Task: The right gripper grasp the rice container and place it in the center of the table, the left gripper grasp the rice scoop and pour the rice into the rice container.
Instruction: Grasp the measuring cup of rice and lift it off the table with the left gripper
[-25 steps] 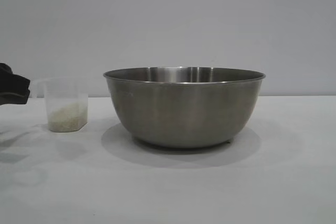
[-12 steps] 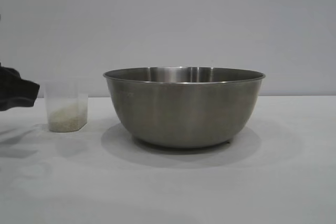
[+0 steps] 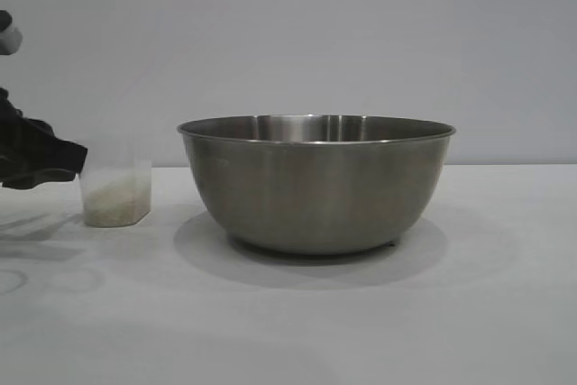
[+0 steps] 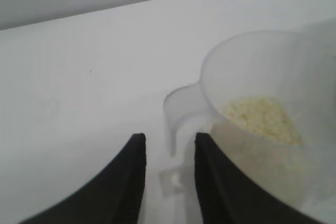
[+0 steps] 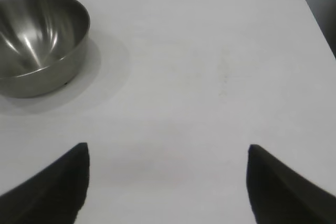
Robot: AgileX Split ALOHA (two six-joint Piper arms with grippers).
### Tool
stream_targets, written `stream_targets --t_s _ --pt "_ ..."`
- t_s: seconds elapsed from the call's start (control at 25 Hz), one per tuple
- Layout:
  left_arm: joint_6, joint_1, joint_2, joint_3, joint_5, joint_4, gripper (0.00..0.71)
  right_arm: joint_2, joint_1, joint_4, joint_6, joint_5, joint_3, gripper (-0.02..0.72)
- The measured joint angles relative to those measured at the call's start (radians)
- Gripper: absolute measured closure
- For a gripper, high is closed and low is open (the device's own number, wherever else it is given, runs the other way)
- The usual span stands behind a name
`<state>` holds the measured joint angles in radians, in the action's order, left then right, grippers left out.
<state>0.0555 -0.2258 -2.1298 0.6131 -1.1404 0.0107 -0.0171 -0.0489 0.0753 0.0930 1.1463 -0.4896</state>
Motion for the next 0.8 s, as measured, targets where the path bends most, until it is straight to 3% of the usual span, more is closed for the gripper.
stream_targets --t_s 0.2,0.44,0.8 --pt "0.0 0.001 -0.027 0.054 0.0 0.018 0.469 0.0 0.0 0.0 0.0 0.0 0.0 0.155" --pt "0.0 0.001 -0.033 0.068 0.0 0.053 0.71 0.0 0.0 0.0 0.0 0.0 0.0 0.155" --pt "0.002 0.001 0.049 0.068 0.011 0.091 0.71 0.0 0.0 0.0 0.0 0.0 0.0 0.155"
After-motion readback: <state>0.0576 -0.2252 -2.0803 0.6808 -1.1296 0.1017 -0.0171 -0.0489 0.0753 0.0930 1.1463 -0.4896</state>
